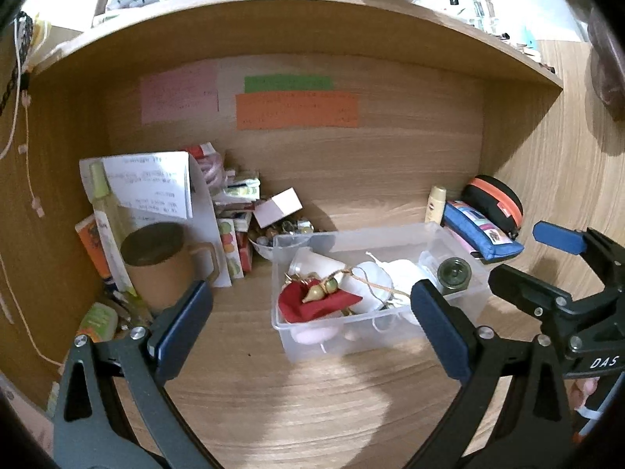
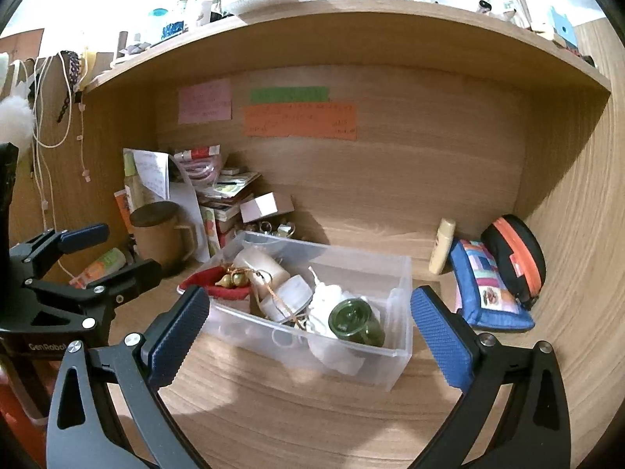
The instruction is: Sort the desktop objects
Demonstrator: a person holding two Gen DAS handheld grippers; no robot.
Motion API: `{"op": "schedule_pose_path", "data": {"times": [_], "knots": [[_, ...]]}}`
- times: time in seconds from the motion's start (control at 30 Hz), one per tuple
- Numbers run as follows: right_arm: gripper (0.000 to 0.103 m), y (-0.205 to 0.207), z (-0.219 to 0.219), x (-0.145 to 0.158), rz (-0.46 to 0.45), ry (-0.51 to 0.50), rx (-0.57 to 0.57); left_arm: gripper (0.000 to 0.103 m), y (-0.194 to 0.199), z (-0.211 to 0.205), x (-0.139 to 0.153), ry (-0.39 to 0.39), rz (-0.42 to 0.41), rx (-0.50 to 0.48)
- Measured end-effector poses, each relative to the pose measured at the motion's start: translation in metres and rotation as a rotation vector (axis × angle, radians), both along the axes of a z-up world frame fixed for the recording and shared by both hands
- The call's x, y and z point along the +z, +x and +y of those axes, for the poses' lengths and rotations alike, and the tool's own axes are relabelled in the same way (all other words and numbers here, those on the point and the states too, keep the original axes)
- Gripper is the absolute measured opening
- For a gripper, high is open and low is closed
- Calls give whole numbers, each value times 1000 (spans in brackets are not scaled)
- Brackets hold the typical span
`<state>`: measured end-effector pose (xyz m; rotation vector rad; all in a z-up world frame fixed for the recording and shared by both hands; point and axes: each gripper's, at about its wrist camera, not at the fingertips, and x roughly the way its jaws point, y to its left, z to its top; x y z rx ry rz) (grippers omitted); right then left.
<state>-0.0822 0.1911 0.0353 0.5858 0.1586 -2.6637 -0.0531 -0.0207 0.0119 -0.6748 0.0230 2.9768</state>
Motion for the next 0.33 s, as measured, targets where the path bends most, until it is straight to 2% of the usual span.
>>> {"op": "schedule_pose_path", "data": {"times": [0.33], "knots": [[103,-15,7,-15,-70,-23,-13,102,-7,0,-9,22,-35,6]]}}
